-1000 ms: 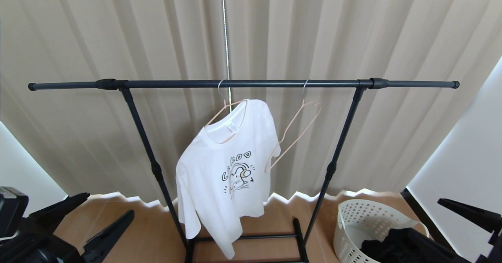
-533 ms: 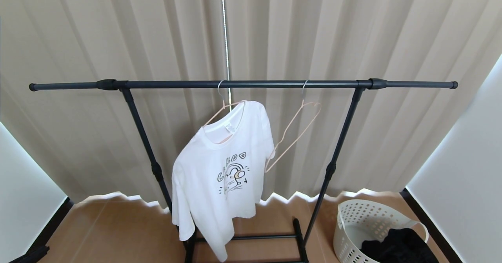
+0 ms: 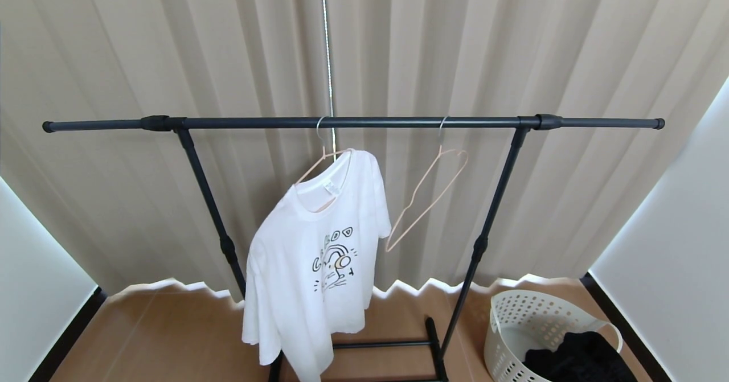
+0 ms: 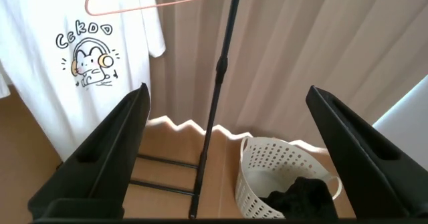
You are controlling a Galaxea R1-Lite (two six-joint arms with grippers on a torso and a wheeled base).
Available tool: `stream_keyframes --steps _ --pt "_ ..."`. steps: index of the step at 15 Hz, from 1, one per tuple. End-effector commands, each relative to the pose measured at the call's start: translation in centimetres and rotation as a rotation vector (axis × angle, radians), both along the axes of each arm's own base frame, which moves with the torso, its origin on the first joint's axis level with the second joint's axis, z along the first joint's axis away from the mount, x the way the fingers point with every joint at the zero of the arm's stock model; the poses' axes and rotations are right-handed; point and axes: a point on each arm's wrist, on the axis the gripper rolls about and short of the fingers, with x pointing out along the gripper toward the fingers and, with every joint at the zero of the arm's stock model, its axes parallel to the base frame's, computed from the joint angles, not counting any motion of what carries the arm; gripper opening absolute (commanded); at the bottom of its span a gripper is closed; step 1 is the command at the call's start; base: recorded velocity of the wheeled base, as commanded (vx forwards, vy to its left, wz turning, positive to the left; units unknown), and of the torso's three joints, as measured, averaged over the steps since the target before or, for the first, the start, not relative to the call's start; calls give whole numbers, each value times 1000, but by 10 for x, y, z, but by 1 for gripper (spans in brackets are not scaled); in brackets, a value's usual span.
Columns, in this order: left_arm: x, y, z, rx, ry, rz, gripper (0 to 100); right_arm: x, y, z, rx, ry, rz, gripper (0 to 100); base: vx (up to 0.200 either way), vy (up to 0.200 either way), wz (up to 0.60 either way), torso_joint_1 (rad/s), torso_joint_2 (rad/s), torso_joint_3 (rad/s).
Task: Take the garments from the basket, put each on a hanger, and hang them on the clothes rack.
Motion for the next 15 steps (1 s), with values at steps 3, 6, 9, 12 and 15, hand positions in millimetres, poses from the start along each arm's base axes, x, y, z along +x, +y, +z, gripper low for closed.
stream_keyframes --steps 3,6,9,12,15 --pt "-7 0 0 -17 -104 -5 100 -2 0 0 29 -24 -3 100 0 0 0 0 0 0" --pt "-7 -1 0 -43 -106 -7 100 -2 0 0 57 -20 3 100 0 0 0 0 0 0" --pt "-7 -1 0 -59 -106 -11 100 -2 0 -1 54 -19 6 100 0 0 0 0 0 0" --pt "-7 -1 0 -62 -106 -19 100 -1 0 0 54 -7 10 100 0 0 0 -78 163 91" --pt "-7 -1 0 -62 -106 -20 100 -1 0 0 54 -12 8 100 0 0 0 -137 326 175"
